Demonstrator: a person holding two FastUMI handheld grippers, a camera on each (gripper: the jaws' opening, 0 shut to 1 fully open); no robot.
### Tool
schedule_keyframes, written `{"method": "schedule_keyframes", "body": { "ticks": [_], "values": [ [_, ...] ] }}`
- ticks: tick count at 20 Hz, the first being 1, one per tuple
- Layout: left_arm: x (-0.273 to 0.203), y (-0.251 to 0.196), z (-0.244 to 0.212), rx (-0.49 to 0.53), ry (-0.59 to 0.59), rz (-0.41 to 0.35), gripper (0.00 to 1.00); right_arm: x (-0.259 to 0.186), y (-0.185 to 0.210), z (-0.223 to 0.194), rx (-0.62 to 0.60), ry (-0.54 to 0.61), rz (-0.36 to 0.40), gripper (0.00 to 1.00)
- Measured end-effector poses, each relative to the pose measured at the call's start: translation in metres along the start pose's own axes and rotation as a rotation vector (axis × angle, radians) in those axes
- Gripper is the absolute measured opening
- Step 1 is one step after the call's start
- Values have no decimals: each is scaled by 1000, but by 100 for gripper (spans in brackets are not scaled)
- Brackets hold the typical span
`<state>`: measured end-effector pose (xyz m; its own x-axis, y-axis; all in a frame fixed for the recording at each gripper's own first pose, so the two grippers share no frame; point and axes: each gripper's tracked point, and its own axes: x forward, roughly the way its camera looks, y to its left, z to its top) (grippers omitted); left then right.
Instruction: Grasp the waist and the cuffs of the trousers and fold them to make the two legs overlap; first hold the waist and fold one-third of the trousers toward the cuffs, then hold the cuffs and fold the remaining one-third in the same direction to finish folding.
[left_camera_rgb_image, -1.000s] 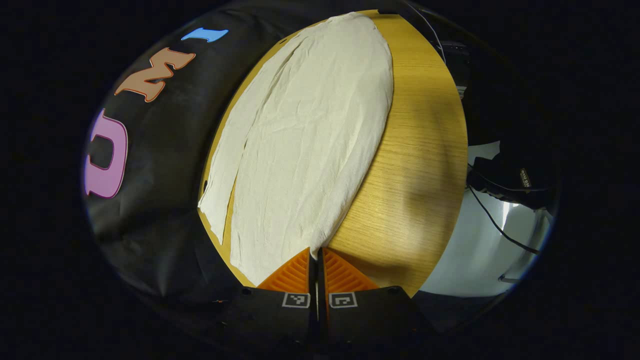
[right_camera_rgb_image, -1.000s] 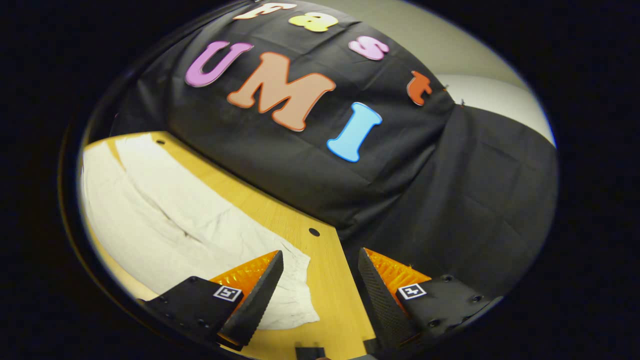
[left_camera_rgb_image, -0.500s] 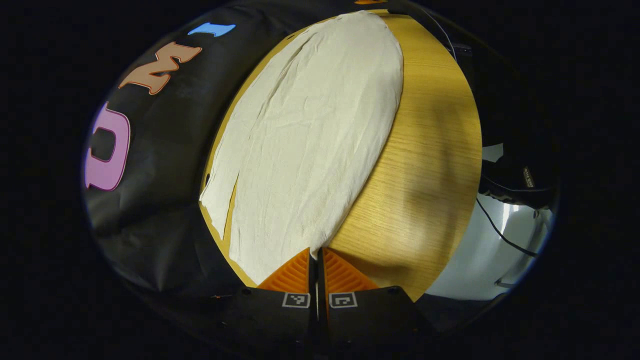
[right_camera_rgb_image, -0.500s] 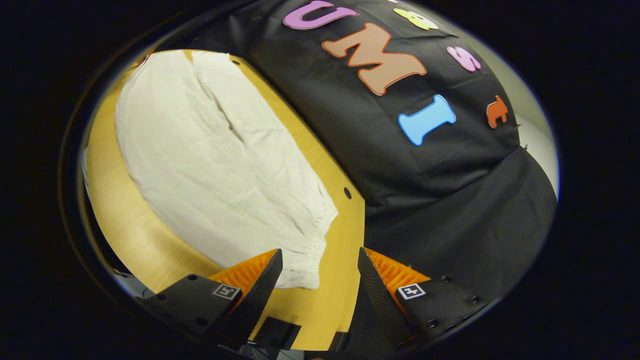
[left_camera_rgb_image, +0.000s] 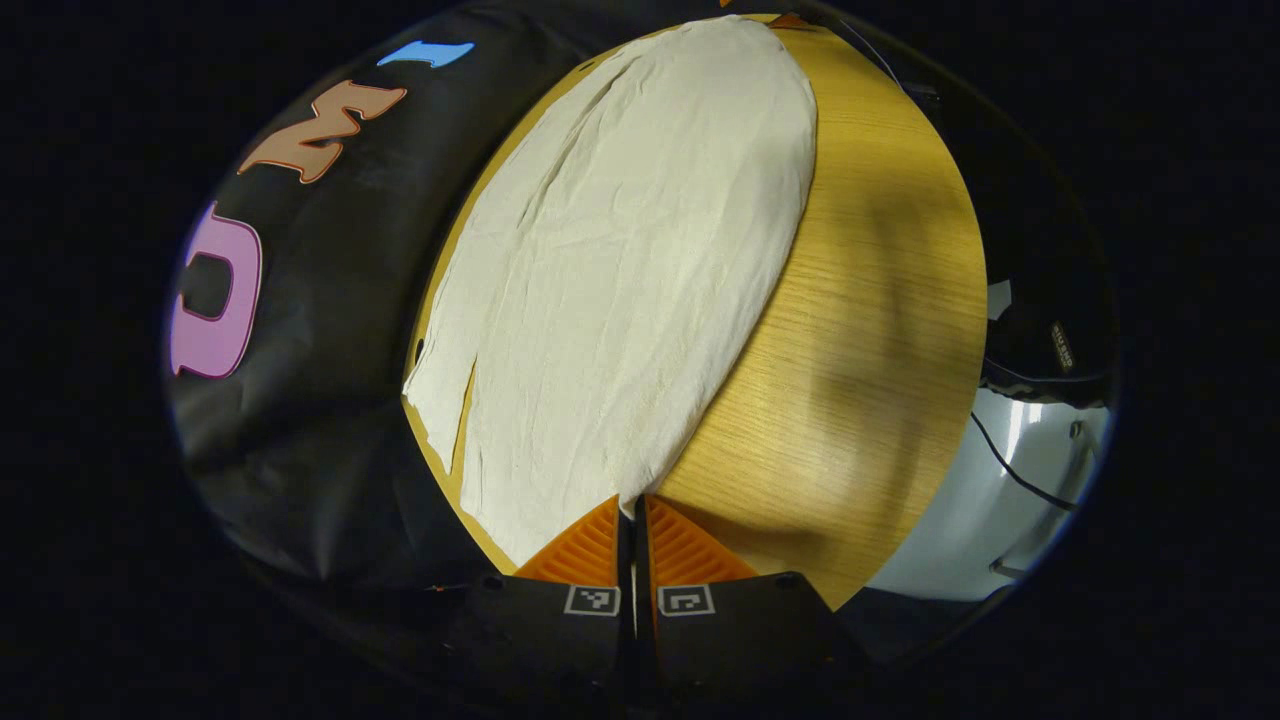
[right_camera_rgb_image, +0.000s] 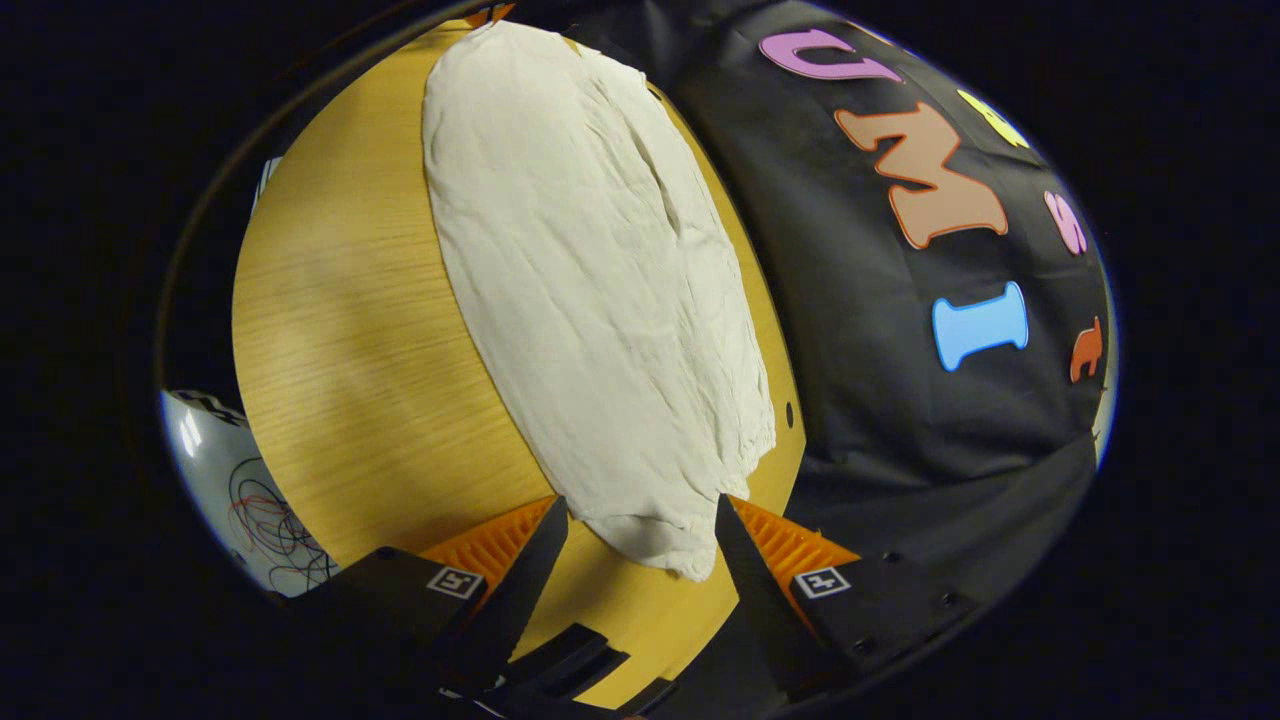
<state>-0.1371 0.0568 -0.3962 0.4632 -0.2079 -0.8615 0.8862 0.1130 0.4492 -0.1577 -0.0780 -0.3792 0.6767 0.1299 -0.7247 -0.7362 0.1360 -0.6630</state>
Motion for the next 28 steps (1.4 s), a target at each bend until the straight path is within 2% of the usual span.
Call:
{"method": "schedule_keyframes", "body": {
  "ticks": [3, 7, 9, 11, 12, 14, 18, 21, 22, 23, 28],
  "values": [
    [0, 0, 1, -9, 2, 8, 0, 9, -1, -3, -8, 3, 15, 95],
    [0, -1, 0, -30, 5, 22, 0, 26, 1, -1, -31, 20, 41, 82],
    [0, -1, 0, -40, 4, 28, 0, 31, 7, -3, -21, 47, 64, 63],
    [3, 1, -1, -58, 4, 36, 0, 34, 14, -3, -40, 68, 83, 37],
    [2, 1, 0, -73, 3, 38, 0, 31, 16, -5, -54, 81, 86, 20],
    [0, 4, 1, -112, 0, 44, 0, 33, 9, -5, -33, 104, 74, 8],
    [-11, 56, 13, -191, -55, 165, 0, 23, -31, 7, 22, 116, -39, 8],
    [-17, 90, 27, -204, -86, 224, 0, 15, -67, 20, 39, 104, -119, 8],
    [-21, 98, 25, -204, -85, 242, 0, 13, -79, 24, 52, 98, -145, 5],
    [-18, 113, 27, -207, -83, 262, 0, 12, -90, 30, 65, 87, -169, 8],
    [-19, 167, 50, -254, -105, 342, 0, 14, -141, 46, 100, 52, -268, 8]
  ]
}}
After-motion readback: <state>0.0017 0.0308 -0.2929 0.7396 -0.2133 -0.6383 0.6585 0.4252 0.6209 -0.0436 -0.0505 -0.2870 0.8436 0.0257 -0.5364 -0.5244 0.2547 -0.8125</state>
